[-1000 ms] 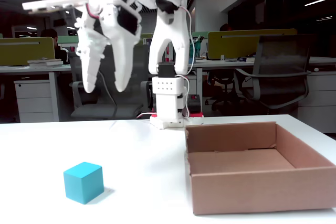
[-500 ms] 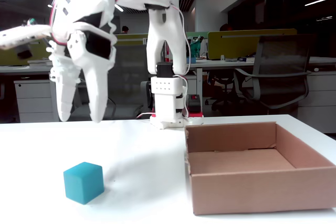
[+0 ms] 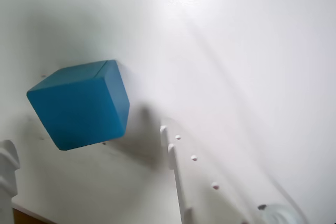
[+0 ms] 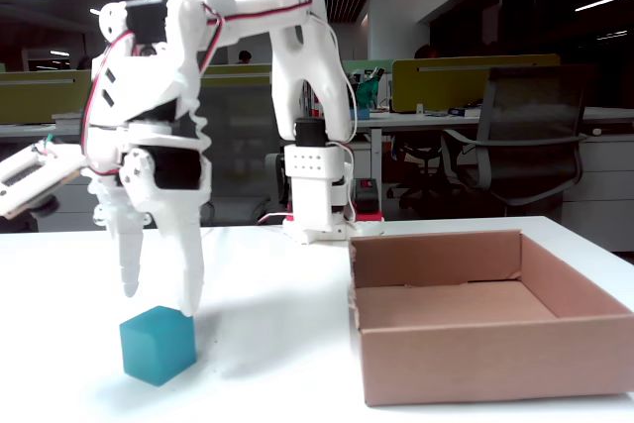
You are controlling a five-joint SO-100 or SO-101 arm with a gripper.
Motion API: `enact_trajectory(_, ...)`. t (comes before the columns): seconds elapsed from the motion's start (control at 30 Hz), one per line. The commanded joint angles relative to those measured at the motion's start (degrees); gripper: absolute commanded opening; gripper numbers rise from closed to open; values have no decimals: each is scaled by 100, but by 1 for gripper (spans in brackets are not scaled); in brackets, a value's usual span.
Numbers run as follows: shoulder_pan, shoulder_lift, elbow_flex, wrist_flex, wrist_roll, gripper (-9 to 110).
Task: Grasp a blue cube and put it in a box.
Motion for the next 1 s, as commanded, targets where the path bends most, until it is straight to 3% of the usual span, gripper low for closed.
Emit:
enact_trajectory(0.0,-132,0,-334,-97,-26,34)
enact_trajectory(0.97,-387,-527,-729,-360,9,23)
